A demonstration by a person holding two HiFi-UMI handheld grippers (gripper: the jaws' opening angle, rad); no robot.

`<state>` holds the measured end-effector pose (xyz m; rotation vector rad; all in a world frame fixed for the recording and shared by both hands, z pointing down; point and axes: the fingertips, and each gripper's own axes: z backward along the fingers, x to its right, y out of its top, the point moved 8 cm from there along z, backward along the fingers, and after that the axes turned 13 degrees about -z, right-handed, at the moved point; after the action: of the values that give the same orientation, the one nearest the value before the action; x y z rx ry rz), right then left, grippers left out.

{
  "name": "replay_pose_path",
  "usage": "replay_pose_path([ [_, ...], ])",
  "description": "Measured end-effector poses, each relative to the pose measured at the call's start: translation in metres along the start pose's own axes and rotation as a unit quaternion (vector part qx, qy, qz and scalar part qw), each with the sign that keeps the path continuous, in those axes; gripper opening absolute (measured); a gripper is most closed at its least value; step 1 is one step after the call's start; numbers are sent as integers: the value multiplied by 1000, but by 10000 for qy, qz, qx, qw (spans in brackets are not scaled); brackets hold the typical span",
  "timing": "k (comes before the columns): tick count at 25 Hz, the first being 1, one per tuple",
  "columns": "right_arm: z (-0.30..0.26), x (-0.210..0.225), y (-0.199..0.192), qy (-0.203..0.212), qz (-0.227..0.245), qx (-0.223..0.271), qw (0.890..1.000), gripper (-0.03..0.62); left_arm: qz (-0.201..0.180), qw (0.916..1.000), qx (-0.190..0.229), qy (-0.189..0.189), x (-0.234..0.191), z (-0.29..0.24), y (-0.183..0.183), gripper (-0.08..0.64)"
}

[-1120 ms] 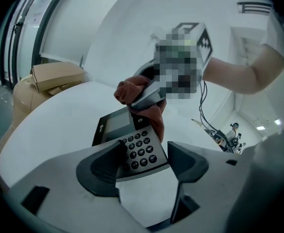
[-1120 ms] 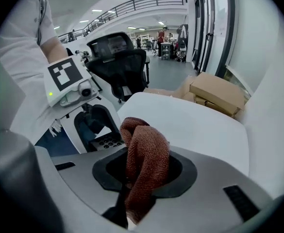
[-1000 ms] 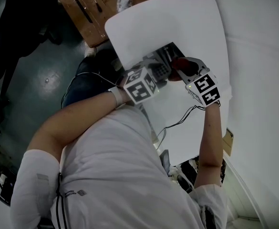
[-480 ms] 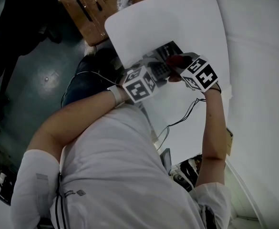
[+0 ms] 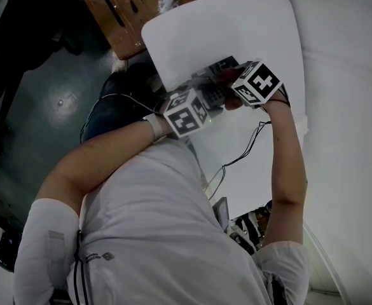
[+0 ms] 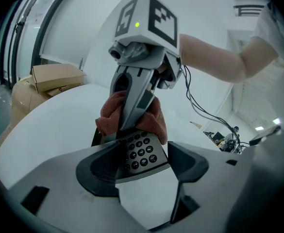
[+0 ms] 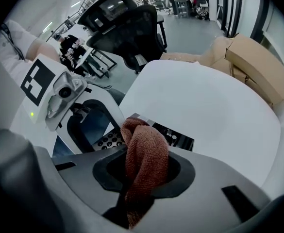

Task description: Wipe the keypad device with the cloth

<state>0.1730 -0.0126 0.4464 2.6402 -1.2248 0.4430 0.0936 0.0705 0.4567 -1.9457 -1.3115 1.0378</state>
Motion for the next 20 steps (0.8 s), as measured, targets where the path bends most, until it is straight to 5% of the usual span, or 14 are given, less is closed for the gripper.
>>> replay_pose_path([
  [20,-36,22,48,135,-290,-114,9994,100,-11,10000,20,3,0,0,2,298],
])
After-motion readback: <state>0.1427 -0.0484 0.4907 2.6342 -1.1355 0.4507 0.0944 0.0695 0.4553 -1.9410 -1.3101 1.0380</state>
